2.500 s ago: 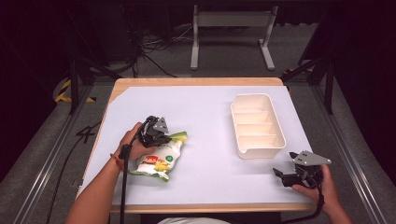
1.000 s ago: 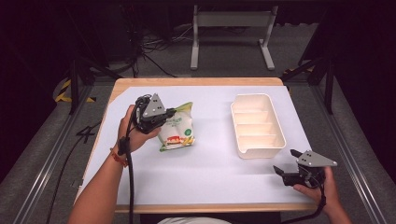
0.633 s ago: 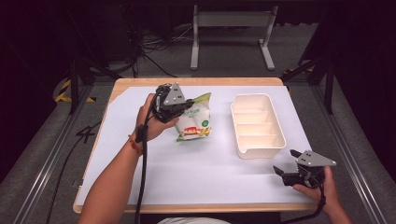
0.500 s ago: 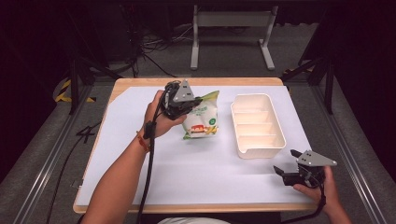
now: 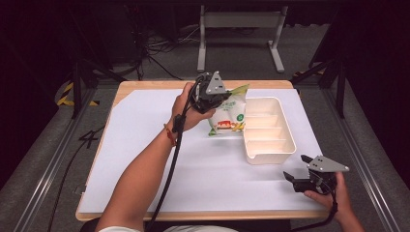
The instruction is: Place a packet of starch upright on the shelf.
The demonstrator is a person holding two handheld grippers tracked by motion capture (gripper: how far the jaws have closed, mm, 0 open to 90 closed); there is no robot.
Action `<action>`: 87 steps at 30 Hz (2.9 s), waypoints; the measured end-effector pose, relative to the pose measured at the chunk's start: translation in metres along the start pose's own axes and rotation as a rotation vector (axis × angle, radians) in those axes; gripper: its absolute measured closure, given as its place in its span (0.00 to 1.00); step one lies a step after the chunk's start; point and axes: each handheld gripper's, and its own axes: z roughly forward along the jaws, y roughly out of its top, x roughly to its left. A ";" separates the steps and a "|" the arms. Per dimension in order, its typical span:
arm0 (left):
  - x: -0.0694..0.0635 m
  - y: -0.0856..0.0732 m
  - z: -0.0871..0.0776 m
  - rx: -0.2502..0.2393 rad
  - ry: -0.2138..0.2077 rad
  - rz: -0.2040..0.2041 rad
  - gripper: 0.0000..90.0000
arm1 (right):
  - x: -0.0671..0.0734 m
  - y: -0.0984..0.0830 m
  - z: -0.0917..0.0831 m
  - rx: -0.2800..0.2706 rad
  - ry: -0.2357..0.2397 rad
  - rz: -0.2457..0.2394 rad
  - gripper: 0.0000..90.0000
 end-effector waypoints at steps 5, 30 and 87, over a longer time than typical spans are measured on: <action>-0.003 0.011 0.011 -0.001 -0.007 0.013 1.00 | 0.000 0.000 0.000 0.003 0.002 -0.001 0.13; -0.017 0.055 0.067 -0.031 -0.058 0.046 1.00 | -0.001 -0.001 0.000 0.003 0.008 -0.002 0.13; -0.030 0.043 0.128 -0.021 -0.096 -0.042 0.98 | 0.000 -0.002 0.001 0.007 0.022 -0.015 0.13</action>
